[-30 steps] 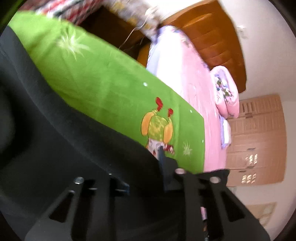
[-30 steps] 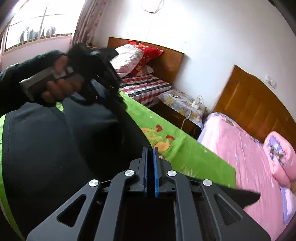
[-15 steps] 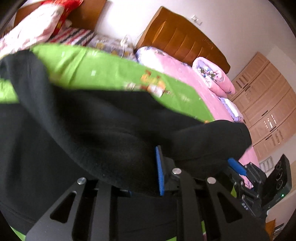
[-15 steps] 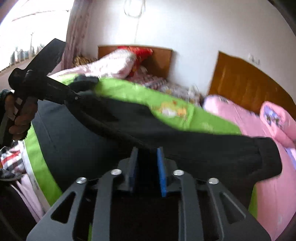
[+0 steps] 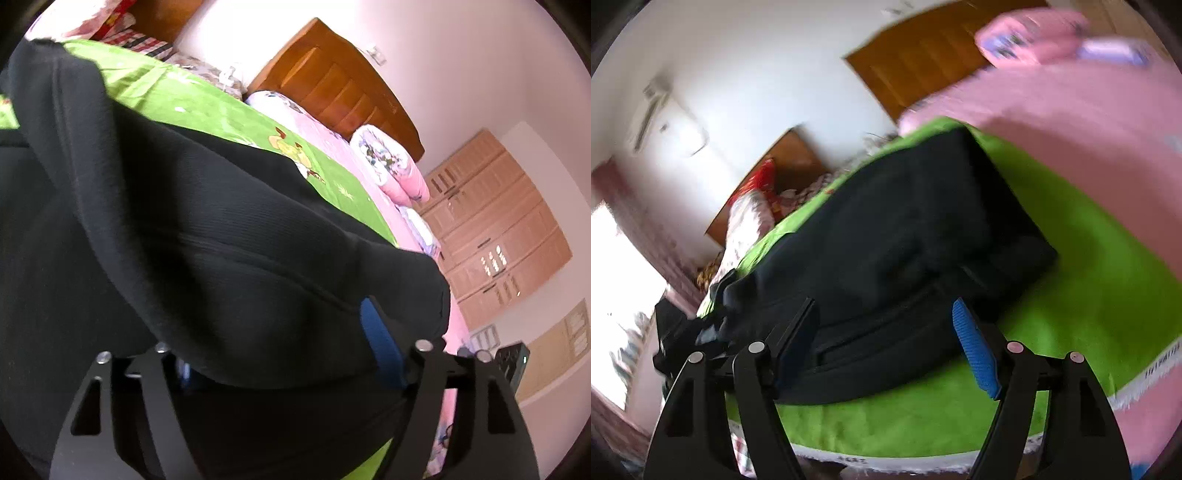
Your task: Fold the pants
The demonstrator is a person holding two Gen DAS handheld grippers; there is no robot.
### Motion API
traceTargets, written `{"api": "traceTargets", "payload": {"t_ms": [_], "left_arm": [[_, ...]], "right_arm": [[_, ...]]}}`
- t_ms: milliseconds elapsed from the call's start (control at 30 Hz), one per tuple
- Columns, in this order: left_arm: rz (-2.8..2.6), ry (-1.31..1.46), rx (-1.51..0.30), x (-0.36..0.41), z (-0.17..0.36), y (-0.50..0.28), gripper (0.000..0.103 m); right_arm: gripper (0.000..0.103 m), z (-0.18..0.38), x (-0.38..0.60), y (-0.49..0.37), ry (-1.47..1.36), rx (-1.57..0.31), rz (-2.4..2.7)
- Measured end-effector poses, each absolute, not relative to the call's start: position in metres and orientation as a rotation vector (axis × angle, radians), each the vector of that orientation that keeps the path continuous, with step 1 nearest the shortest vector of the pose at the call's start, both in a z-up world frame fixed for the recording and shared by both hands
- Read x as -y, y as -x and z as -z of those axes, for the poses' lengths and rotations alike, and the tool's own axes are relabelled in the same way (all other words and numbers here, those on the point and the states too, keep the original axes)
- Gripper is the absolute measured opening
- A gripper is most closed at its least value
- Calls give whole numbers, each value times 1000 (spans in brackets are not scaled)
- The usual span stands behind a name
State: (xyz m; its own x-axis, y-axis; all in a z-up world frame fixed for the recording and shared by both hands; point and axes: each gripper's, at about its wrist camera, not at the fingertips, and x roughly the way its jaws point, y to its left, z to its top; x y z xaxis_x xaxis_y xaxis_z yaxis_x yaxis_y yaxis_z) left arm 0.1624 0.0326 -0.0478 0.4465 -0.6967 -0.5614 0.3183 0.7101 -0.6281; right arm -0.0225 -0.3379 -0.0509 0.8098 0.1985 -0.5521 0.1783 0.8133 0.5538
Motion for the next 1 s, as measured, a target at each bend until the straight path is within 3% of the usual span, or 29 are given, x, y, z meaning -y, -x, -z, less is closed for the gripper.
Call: {"api": "traceTargets", "payload": {"t_ms": [400, 533, 633, 733, 1000], "left_arm": [[664, 446, -902, -30, 46, -159, 84], [667, 441, -902, -30, 47, -158, 85], [669, 440, -901, -29, 47, -158, 85], [670, 439, -901, -29, 48, -158, 86], [672, 436, -899, -27, 47, -158, 86]], "right_arm": [[75, 45, 346, -6, -654, -648, 94], [73, 45, 352, -4, -817, -502, -90], [67, 59, 345, -17, -801, -612, -46], [68, 58, 327, -24, -717, -667, -48], [67, 39, 347, -3, -704, -591, 169]]}}
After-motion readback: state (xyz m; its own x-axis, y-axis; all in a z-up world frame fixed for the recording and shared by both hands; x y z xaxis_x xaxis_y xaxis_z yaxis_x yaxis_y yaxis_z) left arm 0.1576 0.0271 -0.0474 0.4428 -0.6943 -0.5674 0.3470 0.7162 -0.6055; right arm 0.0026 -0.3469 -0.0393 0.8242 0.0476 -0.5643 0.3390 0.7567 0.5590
